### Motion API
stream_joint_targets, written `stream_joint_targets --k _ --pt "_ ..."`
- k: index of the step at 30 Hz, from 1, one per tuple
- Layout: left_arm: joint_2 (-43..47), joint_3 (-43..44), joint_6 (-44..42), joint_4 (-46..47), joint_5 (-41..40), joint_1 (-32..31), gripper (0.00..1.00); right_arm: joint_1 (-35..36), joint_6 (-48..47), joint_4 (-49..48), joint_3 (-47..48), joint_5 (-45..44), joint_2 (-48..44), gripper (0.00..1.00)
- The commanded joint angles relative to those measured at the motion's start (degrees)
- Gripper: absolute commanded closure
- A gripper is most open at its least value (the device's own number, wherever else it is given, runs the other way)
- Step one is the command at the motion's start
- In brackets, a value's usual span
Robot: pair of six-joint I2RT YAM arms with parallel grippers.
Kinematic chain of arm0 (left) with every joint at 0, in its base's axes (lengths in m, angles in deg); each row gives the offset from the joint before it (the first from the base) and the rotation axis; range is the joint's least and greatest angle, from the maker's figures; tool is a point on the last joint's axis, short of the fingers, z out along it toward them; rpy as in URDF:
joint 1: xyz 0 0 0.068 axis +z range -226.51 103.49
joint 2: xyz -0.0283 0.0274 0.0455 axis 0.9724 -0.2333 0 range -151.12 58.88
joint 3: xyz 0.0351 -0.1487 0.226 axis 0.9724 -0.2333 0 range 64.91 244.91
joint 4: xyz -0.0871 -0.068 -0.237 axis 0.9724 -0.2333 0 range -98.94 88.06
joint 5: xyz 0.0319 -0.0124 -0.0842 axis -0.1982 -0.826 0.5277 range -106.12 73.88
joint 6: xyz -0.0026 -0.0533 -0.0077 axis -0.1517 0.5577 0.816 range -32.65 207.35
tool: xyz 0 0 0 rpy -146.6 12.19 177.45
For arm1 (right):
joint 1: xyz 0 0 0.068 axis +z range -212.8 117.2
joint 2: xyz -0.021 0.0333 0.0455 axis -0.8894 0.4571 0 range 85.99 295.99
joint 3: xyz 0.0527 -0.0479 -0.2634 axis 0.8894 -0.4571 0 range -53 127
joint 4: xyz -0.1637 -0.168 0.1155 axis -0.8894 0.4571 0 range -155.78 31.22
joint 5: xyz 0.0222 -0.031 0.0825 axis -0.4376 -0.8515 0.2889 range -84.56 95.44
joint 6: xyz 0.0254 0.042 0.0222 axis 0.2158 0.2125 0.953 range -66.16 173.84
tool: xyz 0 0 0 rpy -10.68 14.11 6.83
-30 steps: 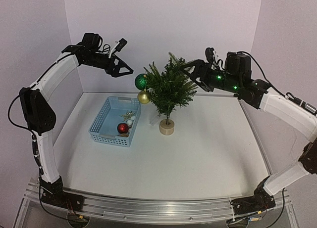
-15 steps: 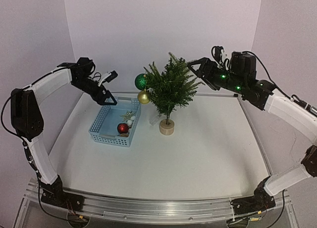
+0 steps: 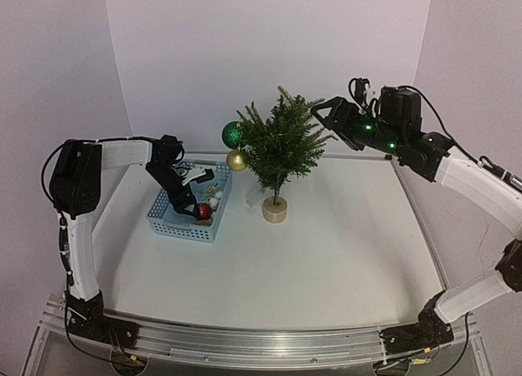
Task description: Decorate the small christmas tree
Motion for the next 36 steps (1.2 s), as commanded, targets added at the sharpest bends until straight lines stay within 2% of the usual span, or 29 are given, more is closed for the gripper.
stream_joint_targets --k 1,10,17,27,36 --pt "-2.2 4.3 -2.6 -1.1 0.3 -0.1 0.11 -0.3 0.1 -0.4 0.0 -0.4 0.4 0.15" --pt "-6.7 9.4 0.9 -2.4 2.6 -0.7 0.18 -0.5 -0.5 -0.4 0.5 0.1 0.8 0.15" --pt "-7.5 10.4 0.3 -3.5 2.5 -1.4 0.22 -0.8 -0.6 -0.4 0.9 0.6 1.1 0.15" --pt "-6.4 12.1 -0.9 -6.6 2.5 -1.3 0.46 -1.3 -0.5 -0.4 1.5 0.9 1.9 0.15" --pt "-2.8 16.6 1.3 -11.4 0.7 1.3 0.51 -1.4 -0.4 -0.4 1.8 0.9 1.2 0.15"
